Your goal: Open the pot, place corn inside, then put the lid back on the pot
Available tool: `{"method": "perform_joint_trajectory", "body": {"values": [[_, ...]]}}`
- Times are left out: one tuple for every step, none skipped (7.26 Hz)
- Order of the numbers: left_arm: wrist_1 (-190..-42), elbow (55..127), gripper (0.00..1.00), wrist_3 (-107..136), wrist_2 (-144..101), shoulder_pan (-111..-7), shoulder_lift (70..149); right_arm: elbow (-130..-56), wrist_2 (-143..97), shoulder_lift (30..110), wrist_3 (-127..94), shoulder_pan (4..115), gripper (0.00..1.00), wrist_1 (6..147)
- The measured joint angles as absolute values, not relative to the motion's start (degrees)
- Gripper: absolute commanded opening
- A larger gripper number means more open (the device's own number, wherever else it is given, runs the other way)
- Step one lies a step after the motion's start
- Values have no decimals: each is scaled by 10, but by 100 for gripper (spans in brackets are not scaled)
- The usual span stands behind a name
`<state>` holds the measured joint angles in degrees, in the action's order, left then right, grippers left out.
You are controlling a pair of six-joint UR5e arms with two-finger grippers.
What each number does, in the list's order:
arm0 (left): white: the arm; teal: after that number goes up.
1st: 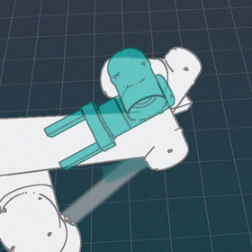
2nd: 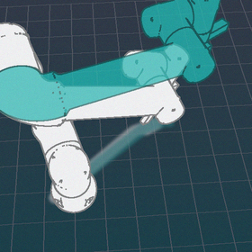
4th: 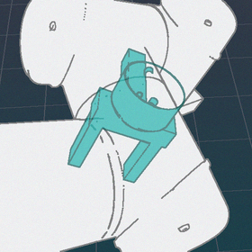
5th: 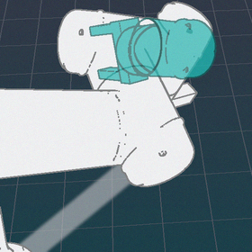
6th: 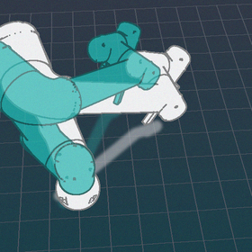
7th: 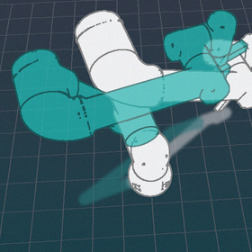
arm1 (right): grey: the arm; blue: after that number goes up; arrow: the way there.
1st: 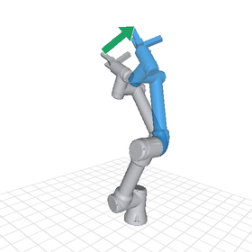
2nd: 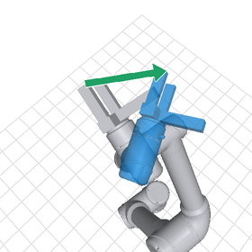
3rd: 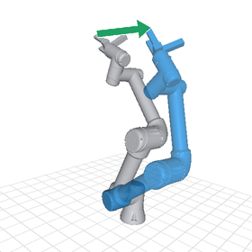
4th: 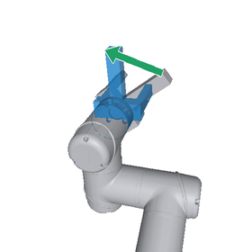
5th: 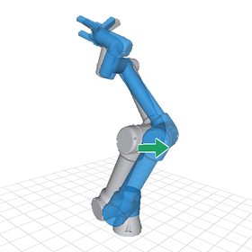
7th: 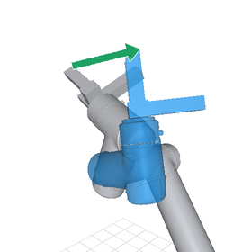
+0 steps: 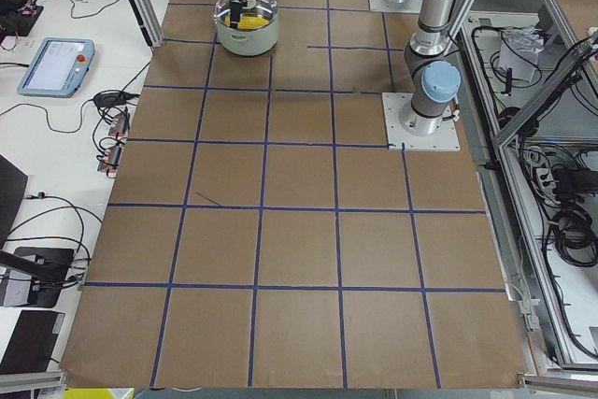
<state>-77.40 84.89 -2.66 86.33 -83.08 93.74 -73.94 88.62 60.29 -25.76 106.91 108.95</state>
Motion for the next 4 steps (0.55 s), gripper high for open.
{"method": "perform_joint_trajectory", "body": {"values": [[-769,888,100,-28,864,-827,901,-739,886,603,-258,1069,8,1090],[-770,904,100,-29,862,-826,886,-739,885,603,-258,1068,8,1090],[-771,908,100,-30,859,-828,881,-738,886,603,-258,1068,8,1090],[-771,907,100,-30,857,-832,876,-739,885,603,-258,1066,8,1089]]}}
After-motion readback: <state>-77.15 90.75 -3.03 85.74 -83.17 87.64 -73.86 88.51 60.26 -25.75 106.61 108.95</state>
